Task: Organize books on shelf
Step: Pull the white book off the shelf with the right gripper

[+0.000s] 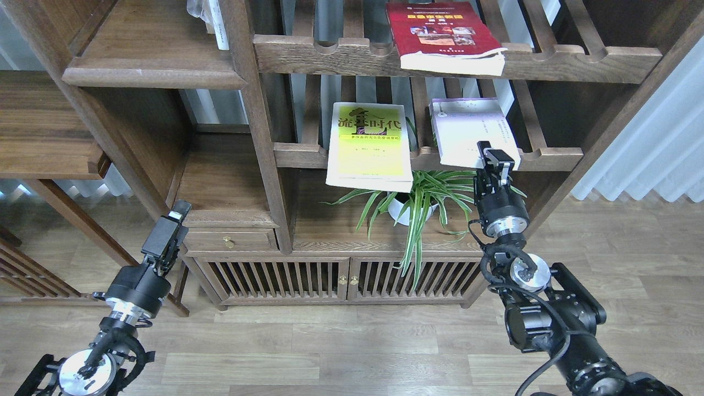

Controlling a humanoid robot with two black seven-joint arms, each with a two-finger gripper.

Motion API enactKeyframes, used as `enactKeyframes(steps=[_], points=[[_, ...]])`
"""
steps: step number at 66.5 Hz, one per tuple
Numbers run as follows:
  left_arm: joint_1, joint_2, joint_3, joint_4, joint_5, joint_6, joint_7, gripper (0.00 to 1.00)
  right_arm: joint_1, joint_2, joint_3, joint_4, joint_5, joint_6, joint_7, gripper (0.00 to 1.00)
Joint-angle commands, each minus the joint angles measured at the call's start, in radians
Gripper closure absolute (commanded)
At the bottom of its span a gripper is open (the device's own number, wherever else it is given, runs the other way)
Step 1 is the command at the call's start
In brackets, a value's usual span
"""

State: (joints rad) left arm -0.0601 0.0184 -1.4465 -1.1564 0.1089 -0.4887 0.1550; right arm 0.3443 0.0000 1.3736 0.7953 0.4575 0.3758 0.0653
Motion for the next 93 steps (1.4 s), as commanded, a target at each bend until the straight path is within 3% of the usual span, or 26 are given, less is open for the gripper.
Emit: enactKeyframes(steps=[1,14,24,52,62,70,88,93], points=[[-0.001,0.0,0.0,0.001,0.0,0.0,0.0,0.0,-0.067,0.0,0.005,0.12,0.087,0.002,0.002,0.97],[-0.001,-0.001,0.002,0.004,0.0,0.0,0.0,0.0,-0.199,0.0,0.079,0.246,0.193,0.023,0.007,0.97],[-0.003,-0.005,0.008,0.014,0.0,0.0,0.001,0.0,-0.344,-0.047,0.121,0.298,0.217,0.113,-0.004,0.97],[-0.004,-0.008,0.021,0.023,0.002,0.0,0.001,0.0,-0.558,-0.081,0.116,0.3,0.228,0.113,-0.007,0.97],[0.0,-0.003,0.029,0.026,0.0,0.0,0.001,0.0,-0.6,-0.071,0.096,0.302,0.228,0.113,-0.051,0.97],[-0.006,0.0,0.04,0.058,0.002,0.0,0.001,0.0,-0.617,-0.072,-0.007,0.302,0.224,0.113,-0.099,0.96],[0.025,0.074,0.113,0.066,-0.002,0.0,0.011,0.0,-0.553,-0.098,-0.277,0.303,0.136,0.113,-0.101,0.96],[0.055,0.103,0.113,0.057,-0.027,0.0,0.043,0.0,-0.524,-0.092,-0.326,0.303,0.098,0.113,-0.101,0.96]])
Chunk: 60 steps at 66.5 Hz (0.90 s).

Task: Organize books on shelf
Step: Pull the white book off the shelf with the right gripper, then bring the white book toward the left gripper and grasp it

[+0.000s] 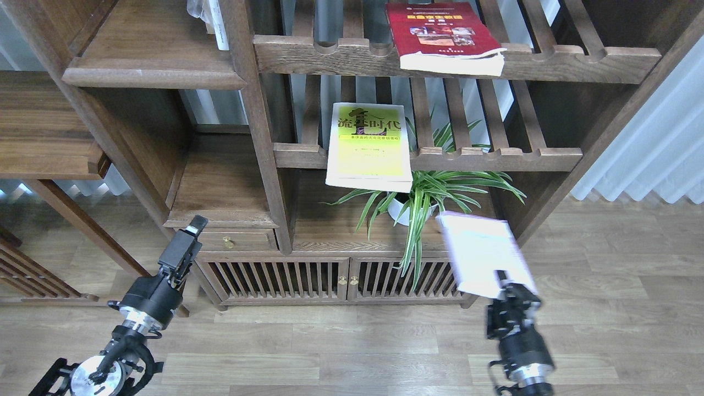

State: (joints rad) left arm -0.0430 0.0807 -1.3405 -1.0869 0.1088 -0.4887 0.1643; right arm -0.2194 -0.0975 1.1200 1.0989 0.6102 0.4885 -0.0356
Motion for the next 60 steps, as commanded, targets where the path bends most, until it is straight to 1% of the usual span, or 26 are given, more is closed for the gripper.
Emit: enactKeyframes(steps=[1,4,5,6,7,8,9,11,12,13,14,18,26,32,40,50,60], points=[[0.041,0.048,0.009,-0.014,-0.038,0.0,0.04,0.0,0.044,0.005,-0.077,-0.001,-0.059,0.0,0.0,0.96],[0.057,0.074,0.015,-0.021,-0.084,0.0,0.069,0.0,0.055,0.007,-0.094,-0.002,-0.067,0.0,0.0,0.96],[0.066,0.095,0.027,-0.025,-0.13,0.0,0.098,0.0,0.064,0.007,-0.106,-0.002,-0.069,0.0,-0.001,0.96],[0.071,0.106,0.037,-0.028,-0.155,0.0,0.116,0.0,0.069,0.008,-0.114,-0.002,-0.07,0.0,-0.001,0.96],[0.078,0.129,0.055,-0.031,-0.2,0.0,0.148,0.0,0.077,0.008,-0.126,-0.002,-0.07,0.0,-0.001,0.96],[0.08,0.139,0.066,-0.033,-0.222,0.0,0.165,0.0,0.081,0.008,-0.13,-0.002,-0.07,0.0,-0.001,0.96],[0.083,0.163,0.089,-0.037,-0.272,0.0,0.207,0.0,0.089,0.008,-0.143,-0.002,-0.07,0.0,-0.001,0.96],[0.084,0.186,0.101,-0.041,-0.314,0.0,0.241,0.0,0.095,0.008,-0.154,-0.002,-0.07,0.0,-0.001,0.96],[0.084,0.198,0.107,-0.041,-0.337,0.0,0.265,0.01,0.1,0.008,-0.16,-0.002,-0.07,0.0,-0.003,0.96],[0.086,0.221,0.116,-0.042,-0.378,0.0,0.305,0.01,0.106,0.01,-0.17,-0.002,-0.07,0.0,-0.003,0.96],[0.086,0.234,0.119,-0.042,-0.394,0.0,0.324,0.01,0.109,0.01,-0.175,-0.002,-0.07,0.0,-0.003,0.96],[0.086,0.287,0.126,-0.05,-0.495,0.0,0.324,0.02,0.129,0.013,-0.204,-0.002,-0.07,0.0,-0.004,0.96],[0.083,0.356,0.141,-0.09,-0.635,0.0,0.324,0.02,0.15,0.021,-0.249,-0.004,-0.07,0.0,-0.01,0.96],[0.072,0.372,0.159,-0.108,-0.692,0.0,0.324,0.02,0.167,0.038,-0.287,-0.008,-0.07,0.0,-0.014,0.96],[0.071,0.372,0.195,-0.108,-0.698,0.0,0.324,0.01,0.18,0.05,-0.321,-0.008,-0.07,0.0,-0.017,0.96],[0.068,0.367,0.244,-0.108,-0.698,0.0,0.324,0.0,0.189,0.078,-0.348,-0.008,-0.072,0.0,-0.046,0.96],[0.068,0.355,0.251,-0.103,-0.701,0.0,0.324,0.0,0.187,0.087,-0.374,-0.008,-0.083,0.0,-0.095,0.96]])
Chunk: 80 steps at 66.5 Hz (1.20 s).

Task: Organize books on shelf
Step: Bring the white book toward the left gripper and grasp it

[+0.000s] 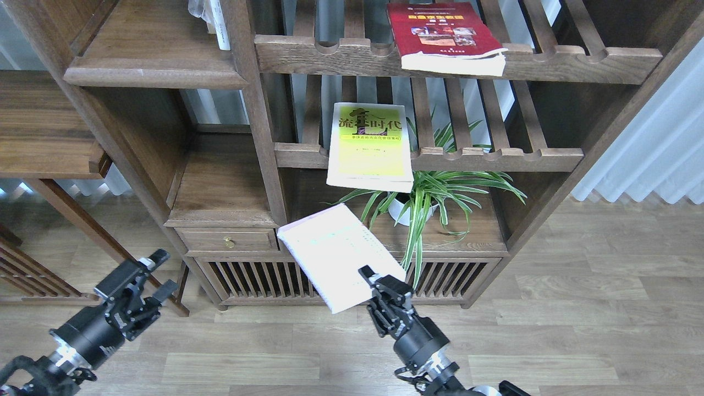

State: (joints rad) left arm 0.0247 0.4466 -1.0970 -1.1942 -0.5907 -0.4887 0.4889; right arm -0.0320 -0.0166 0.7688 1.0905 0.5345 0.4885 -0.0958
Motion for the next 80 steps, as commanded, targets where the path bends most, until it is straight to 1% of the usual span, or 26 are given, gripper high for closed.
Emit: enactKeyframes(steps=[1,4,7,17,21,31,43,51,80], points=[[0.001,-0.012,0.009,0.002,-0.001,0.0,0.0,0.0,0.0,0.006,-0.026,0.0,-0.007,0.0,-0.038,0.96],[0.003,-0.016,0.022,0.002,-0.001,0.0,0.0,0.0,0.001,0.012,-0.046,-0.003,-0.008,0.0,-0.053,0.96],[0.004,-0.017,0.028,0.004,-0.003,0.0,0.0,0.0,0.001,0.017,-0.059,-0.003,-0.01,0.0,-0.058,0.96],[0.017,-0.025,0.032,0.004,-0.009,0.0,0.0,0.0,0.01,0.017,-0.075,-0.008,-0.011,0.0,-0.058,0.96],[0.017,-0.052,0.034,0.002,-0.06,0.0,0.0,0.0,0.014,0.017,-0.079,-0.012,-0.011,0.0,-0.059,0.96],[0.014,-0.059,0.072,-0.001,-0.075,0.0,0.0,0.0,0.014,0.017,-0.1,-0.012,-0.013,0.0,-0.068,0.96],[0.004,-0.06,0.104,0.002,-0.075,0.0,0.0,0.0,0.006,0.017,-0.131,-0.014,-0.015,0.0,-0.068,0.96],[-0.003,-0.06,0.154,0.007,-0.075,0.0,0.0,0.0,0.004,0.017,-0.155,-0.014,-0.015,0.0,-0.07,0.96],[-0.028,-0.078,0.221,0.028,-0.072,0.0,0.0,0.0,0.004,0.017,-0.157,-0.014,-0.019,0.0,-0.076,0.96]])
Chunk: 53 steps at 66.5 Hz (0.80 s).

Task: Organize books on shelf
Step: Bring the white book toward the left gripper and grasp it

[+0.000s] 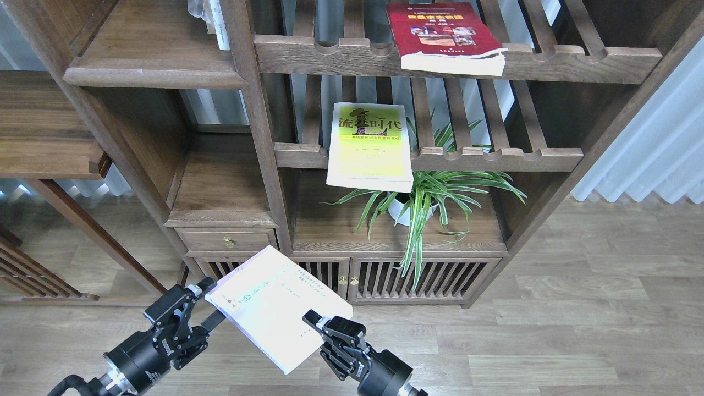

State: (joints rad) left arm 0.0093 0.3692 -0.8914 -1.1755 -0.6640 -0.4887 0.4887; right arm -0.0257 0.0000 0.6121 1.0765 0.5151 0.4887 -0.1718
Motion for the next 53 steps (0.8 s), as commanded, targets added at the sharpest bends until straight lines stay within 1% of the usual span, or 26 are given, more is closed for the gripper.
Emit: enactKeyframes(steps=[1,12,16,27,35,37,38,39,41,42,45,48,50,51,52,53], points=[[-0.014,-0.001,0.019,0.01,0.001,0.0,0.0,0.0,-0.002,0.0,0.0,0.0,0.0,0.0,0.0,0.96],[-0.022,-0.022,0.048,0.019,0.003,0.0,0.0,0.04,-0.003,0.0,-0.006,0.0,0.0,0.0,0.0,0.96],[-0.025,-0.036,0.049,0.02,0.003,0.0,0.0,0.06,-0.003,0.0,-0.015,0.0,0.0,0.0,0.0,0.96],[-0.043,-0.053,0.049,0.025,0.046,0.0,0.0,0.1,-0.005,0.0,-0.02,0.0,0.0,0.0,0.0,0.96],[-0.046,-0.055,0.051,0.031,0.058,0.0,0.0,0.18,-0.005,0.0,-0.02,0.0,0.0,0.0,0.0,0.96],[-0.045,-0.055,0.051,0.031,0.058,0.0,0.0,0.23,-0.005,0.0,-0.02,0.0,0.0,0.0,0.0,0.96],[-0.045,-0.055,0.051,0.034,0.058,0.0,0.0,0.31,-0.005,0.0,-0.02,0.0,0.0,0.0,0.0,0.96],[-0.043,-0.055,0.052,0.037,0.058,0.0,0.0,0.36,-0.006,0.0,-0.02,0.0,0.0,0.0,0.0,0.96],[-0.043,-0.055,0.051,0.04,0.058,0.0,0.0,0.41,-0.006,0.0,-0.02,0.0,0.0,0.0,0.0,0.96],[-0.043,-0.055,0.052,0.045,0.058,0.0,0.0,0.45,-0.007,0.0,-0.02,0.0,0.0,0.0,0.0,0.96],[-0.043,-0.056,0.052,0.048,0.058,0.0,0.0,0.51,-0.007,0.0,-0.02,0.0,0.0,0.0,0.0,0.96],[-0.043,-0.058,0.052,0.048,0.058,0.0,0.0,0.55,-0.007,0.0,-0.02,0.0,0.0,0.0,0.0,0.96],[-0.043,-0.059,0.052,0.05,0.058,0.0,0.0,0.6,-0.007,0.0,-0.02,0.0,0.0,0.0,0.0,0.96],[-0.043,-0.059,0.051,0.05,0.057,0.0,0.0,0.65,-0.007,0.0,-0.02,0.0,0.0,0.0,0.0,0.96],[-0.043,-0.059,0.051,0.05,0.057,0.0,0.0,0.67,-0.007,0.0,-0.02,0.0,0.0,0.0,0.0,0.96],[-0.043,-0.061,0.051,0.05,0.054,0.0,0.0,0.72,-0.007,0.0,-0.02,0.0,0.0,0.0,0.0,0.96]])
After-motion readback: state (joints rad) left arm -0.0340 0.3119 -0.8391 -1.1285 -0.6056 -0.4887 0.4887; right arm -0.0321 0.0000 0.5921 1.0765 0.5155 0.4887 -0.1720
